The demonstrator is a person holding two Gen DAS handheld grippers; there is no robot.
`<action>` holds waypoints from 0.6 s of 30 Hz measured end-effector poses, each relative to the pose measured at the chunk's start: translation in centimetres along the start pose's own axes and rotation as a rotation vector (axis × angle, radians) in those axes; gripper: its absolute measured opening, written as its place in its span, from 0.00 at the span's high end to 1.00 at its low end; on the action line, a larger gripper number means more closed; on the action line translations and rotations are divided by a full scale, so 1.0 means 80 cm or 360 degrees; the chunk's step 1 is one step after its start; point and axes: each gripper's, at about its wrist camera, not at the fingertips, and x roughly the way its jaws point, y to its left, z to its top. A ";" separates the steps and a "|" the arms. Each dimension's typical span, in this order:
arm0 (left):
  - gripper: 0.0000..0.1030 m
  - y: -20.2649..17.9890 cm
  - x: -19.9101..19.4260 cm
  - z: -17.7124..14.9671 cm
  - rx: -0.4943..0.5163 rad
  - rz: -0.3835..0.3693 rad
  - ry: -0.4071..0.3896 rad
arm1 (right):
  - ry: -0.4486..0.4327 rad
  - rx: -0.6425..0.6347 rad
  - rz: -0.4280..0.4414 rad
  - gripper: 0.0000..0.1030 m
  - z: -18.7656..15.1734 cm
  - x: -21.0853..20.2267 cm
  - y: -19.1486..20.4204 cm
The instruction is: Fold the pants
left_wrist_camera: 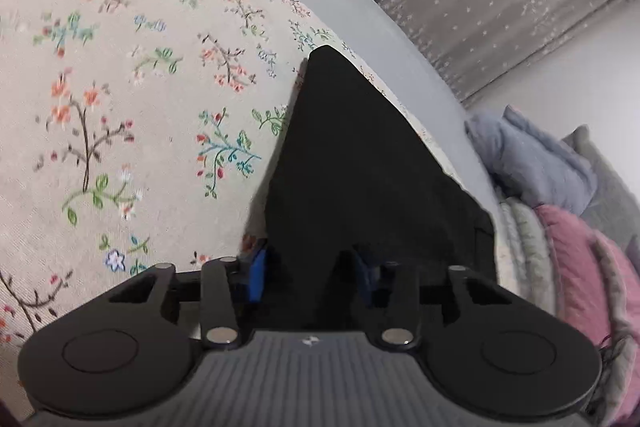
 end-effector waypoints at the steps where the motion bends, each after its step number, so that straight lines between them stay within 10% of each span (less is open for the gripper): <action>1: 0.50 0.006 0.000 0.002 -0.0049 -0.0041 0.0017 | -0.0006 0.0010 0.0007 0.57 -0.002 0.001 0.000; 7: 0.49 0.007 0.000 0.004 -0.0044 -0.0070 0.0040 | -0.0007 0.0019 0.0006 0.60 -0.002 0.005 0.001; 10: 0.79 -0.001 0.000 -0.003 0.0014 -0.0009 0.0024 | -0.0026 -0.0021 -0.0050 0.72 -0.006 0.004 0.007; 18: 0.83 -0.012 -0.043 0.013 -0.0034 -0.0004 -0.0048 | -0.0112 -0.0157 -0.0134 0.85 -0.008 -0.019 0.065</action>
